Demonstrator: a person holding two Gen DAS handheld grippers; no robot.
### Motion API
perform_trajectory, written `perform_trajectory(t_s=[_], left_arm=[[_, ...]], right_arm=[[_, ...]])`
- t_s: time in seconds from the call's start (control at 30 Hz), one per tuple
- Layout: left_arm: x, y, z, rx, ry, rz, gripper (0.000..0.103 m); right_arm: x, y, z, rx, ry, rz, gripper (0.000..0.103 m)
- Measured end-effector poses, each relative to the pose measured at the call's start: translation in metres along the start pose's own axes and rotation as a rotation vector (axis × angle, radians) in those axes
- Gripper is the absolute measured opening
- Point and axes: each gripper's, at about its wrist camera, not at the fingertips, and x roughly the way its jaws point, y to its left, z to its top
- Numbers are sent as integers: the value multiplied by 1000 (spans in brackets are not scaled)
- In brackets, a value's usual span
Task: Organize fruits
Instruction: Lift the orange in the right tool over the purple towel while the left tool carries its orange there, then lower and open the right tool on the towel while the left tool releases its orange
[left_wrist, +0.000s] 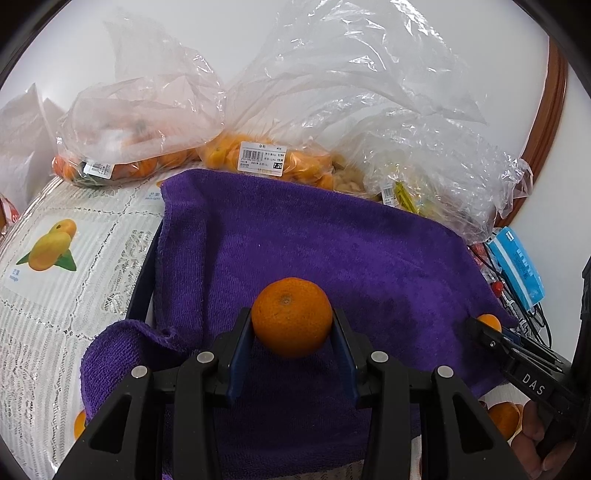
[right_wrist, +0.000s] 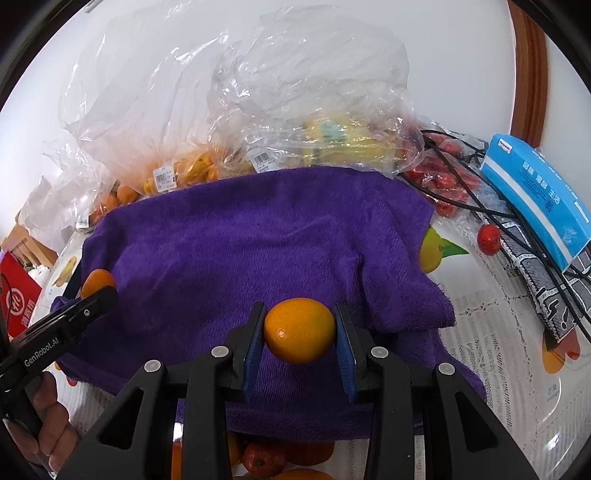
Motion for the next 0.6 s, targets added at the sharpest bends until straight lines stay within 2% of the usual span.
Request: perform_trajectory(t_s=[0.6], left_arm=[[-1, -2, -2, 12, 1, -1, 40]], right_arm=[[2, 1, -1, -4, 9, -5, 36]])
